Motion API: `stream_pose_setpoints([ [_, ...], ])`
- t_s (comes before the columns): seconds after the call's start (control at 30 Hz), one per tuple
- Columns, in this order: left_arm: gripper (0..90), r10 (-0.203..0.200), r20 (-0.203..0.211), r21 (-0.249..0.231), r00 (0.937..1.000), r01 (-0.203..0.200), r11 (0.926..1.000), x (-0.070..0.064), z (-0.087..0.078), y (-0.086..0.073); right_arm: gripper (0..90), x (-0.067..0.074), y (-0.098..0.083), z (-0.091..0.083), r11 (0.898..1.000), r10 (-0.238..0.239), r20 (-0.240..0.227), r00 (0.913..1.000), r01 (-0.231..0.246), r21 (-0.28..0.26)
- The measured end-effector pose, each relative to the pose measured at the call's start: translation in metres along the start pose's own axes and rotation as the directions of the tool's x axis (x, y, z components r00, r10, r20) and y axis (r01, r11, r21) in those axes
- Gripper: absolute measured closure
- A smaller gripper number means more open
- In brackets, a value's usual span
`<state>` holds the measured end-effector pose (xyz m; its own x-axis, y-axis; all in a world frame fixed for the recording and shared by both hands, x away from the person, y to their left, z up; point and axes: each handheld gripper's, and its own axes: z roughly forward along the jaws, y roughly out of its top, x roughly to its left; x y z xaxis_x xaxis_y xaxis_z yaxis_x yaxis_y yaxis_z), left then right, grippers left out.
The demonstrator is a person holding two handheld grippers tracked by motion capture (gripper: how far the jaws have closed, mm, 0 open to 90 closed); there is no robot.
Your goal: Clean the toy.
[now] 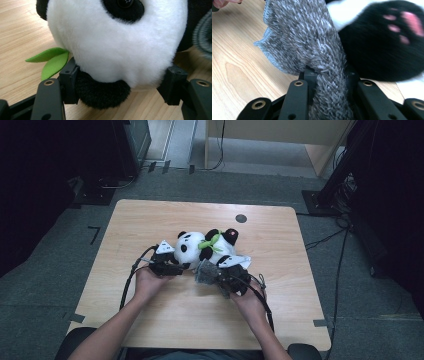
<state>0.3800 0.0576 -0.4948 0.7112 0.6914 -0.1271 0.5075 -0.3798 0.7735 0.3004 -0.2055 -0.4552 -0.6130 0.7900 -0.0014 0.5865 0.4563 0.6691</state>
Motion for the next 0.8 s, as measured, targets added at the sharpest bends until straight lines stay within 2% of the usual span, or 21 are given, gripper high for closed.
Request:
stream_pose_setpoints([
  [0.1, 32.3, 0.003, -0.001, 0.002, 1.0000, -0.003, 1.0000, 0.000, 0.000, 0.000, 72.3, -0.005, -0.002, -0.007, 1.000, 0.004, -0.001, 1.0000, -0.004, 0.002],
  [0.23, 32.3, -0.003, 0.002, -0.001, 1.0000, 0.003, 1.0000, 0.000, 0.000, 0.001, 72.3, -0.014, -0.004, -0.019, 0.999, 0.041, -0.004, 0.9991, -0.041, -0.011],
  [0.47, 32.3, -0.001, 0.005, 0.001, 1.0000, 0.001, 1.0000, 0.001, 0.000, 0.001, 71.8, -0.021, -0.007, -0.029, 1.000, 0.030, 0.001, 0.9995, -0.030, -0.003],
  [0.53, 32.3, -0.004, 0.006, -0.001, 1.0000, 0.004, 1.0000, 0.001, 0.000, 0.001, 71.8, -0.025, -0.010, -0.032, 1.000, 0.023, 0.016, 0.9996, -0.023, 0.000],
  [0.63, 32.3, -0.007, 0.007, -0.003, 1.0000, 0.007, 1.0000, 0.001, 0.000, 0.001, 71.7, -0.039, -0.017, -0.038, 0.999, 0.053, 0.012, 0.9985, -0.053, -0.003],
  [0.67, 32.3, -0.007, 0.007, -0.003, 1.0000, 0.007, 1.0000, 0.001, 0.000, 0.001, 71.7, -0.039, -0.017, -0.038, 0.999, 0.053, 0.012, 0.9985, -0.053, -0.003],
  [0.73, 32.2, -0.011, 0.008, -0.004, 0.9999, 0.011, 0.9999, 0.001, 0.000, 0.001, 71.8, -0.047, -0.021, -0.040, 0.997, 0.073, -0.003, 0.9973, -0.073, -0.018],
  [0.77, 32.2, -0.012, 0.009, -0.005, 0.9999, 0.012, 0.9999, 0.001, 0.000, 0.001, 71.8, -0.055, -0.025, -0.040, 0.995, 0.098, -0.014, 0.9951, -0.098, -0.034],
  [0.8, 32.2, -0.013, 0.009, -0.006, 0.9999, 0.013, 0.9999, 0.001, 0.000, 0.001, 71.8, -0.055, -0.025, -0.040, 0.995, 0.098, -0.014, 0.9951, -0.098, -0.034],
])
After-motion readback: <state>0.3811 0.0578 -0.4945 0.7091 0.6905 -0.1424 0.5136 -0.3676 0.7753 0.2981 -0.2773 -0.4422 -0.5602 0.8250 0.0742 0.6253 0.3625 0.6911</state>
